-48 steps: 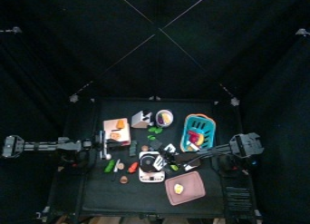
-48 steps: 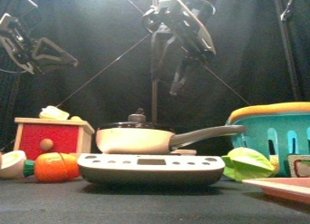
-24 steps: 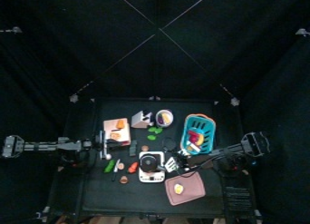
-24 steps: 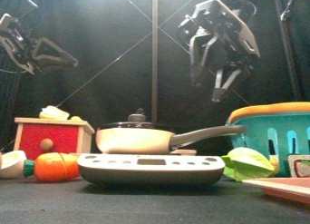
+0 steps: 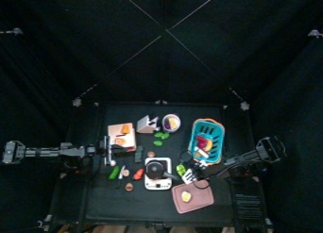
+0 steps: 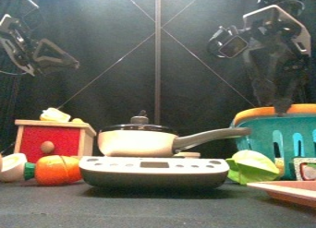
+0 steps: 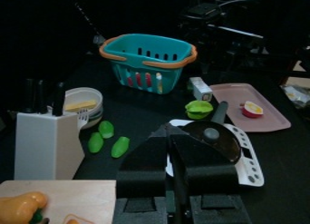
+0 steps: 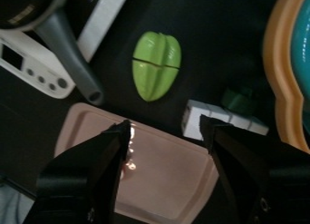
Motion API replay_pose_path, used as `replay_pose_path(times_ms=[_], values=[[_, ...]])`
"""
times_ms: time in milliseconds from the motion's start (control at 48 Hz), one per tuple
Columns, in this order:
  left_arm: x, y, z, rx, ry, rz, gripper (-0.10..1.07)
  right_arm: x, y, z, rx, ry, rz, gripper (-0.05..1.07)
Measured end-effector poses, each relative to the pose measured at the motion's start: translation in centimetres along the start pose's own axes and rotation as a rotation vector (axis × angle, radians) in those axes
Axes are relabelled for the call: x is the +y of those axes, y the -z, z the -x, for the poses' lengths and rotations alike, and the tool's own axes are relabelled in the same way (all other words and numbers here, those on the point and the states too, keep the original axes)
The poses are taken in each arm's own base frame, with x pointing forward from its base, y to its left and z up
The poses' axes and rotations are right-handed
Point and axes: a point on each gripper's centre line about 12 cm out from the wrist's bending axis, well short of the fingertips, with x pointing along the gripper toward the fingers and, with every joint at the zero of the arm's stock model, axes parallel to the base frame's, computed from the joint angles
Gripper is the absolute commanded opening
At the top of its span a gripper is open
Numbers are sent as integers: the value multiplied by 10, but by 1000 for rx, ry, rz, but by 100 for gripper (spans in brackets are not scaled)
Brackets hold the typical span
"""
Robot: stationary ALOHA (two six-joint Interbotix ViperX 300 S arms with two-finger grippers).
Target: Grab seaweed
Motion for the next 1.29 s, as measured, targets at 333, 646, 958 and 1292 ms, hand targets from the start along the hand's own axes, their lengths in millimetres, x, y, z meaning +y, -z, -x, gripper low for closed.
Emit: replay_pose_path(times_ms=[333,646,958,1292], values=[[1,2,0,5,-8,1,36,-27,22,-14,108,109,-41,93],[2,2,0,5,-12,1,36,-44,14,-24,89,162,-55,93],[3,2,0,5,-14,1,36,-63,-2,-33,45,217,-76,93],[3,2,0,6,-16,0,36,-72,-3,-48,55,171,-119,93]])
